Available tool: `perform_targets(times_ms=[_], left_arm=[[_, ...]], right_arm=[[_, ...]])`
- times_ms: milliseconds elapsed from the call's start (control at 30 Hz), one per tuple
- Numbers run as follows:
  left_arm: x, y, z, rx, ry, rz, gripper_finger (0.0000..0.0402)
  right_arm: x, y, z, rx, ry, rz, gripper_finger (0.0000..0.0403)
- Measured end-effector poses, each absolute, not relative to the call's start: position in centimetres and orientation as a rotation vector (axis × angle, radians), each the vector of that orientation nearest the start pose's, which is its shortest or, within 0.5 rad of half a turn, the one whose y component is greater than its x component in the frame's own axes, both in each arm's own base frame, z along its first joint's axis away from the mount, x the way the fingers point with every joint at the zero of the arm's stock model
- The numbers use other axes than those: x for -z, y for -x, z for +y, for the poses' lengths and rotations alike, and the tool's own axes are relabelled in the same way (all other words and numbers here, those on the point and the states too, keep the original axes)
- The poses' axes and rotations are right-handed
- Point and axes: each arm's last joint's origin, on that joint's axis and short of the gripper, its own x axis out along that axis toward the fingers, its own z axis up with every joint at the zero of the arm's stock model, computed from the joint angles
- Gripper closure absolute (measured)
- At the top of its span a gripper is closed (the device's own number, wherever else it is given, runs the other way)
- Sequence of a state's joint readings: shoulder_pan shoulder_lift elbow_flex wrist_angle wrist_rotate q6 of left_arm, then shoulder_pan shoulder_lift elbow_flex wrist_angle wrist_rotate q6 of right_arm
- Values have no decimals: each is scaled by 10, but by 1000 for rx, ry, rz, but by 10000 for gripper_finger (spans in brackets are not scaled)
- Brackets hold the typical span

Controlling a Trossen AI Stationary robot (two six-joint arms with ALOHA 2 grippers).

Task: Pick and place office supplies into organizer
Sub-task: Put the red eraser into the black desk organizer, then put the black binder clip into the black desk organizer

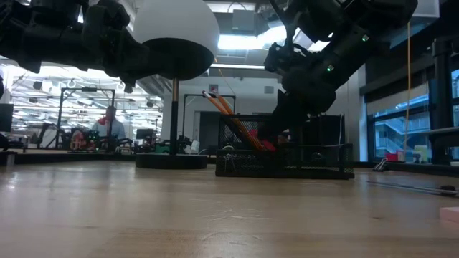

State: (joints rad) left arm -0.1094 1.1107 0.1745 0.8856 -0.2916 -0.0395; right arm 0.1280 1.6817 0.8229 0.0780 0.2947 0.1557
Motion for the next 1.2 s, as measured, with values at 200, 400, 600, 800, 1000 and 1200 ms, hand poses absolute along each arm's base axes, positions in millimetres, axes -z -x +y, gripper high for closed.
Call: perform_targets(times_ms=[200, 400, 600, 800, 1000, 1200], left_arm=[[-174, -191, -13, -183, 29, 46, 304], [-174, -191, -13, -183, 29, 46, 304], [-173, -191, -13, -183, 29, 46, 304], [-174, -191, -13, -183, 29, 46, 304], [-172, -191, -13, -183, 27, 59, 304], [-171, -191, -13, -183, 24, 71, 304]], right_arm=[[-152, -321, 33, 216, 17, 749, 329], [-152, -321, 33, 217, 16, 749, 307], [-152, -321, 33, 217, 16, 749, 275], [-156, -319, 34, 215, 1, 748, 270], [-181, -296, 34, 203, -118, 818, 270], [-212, -252, 20, 377, -328, 919, 270]])
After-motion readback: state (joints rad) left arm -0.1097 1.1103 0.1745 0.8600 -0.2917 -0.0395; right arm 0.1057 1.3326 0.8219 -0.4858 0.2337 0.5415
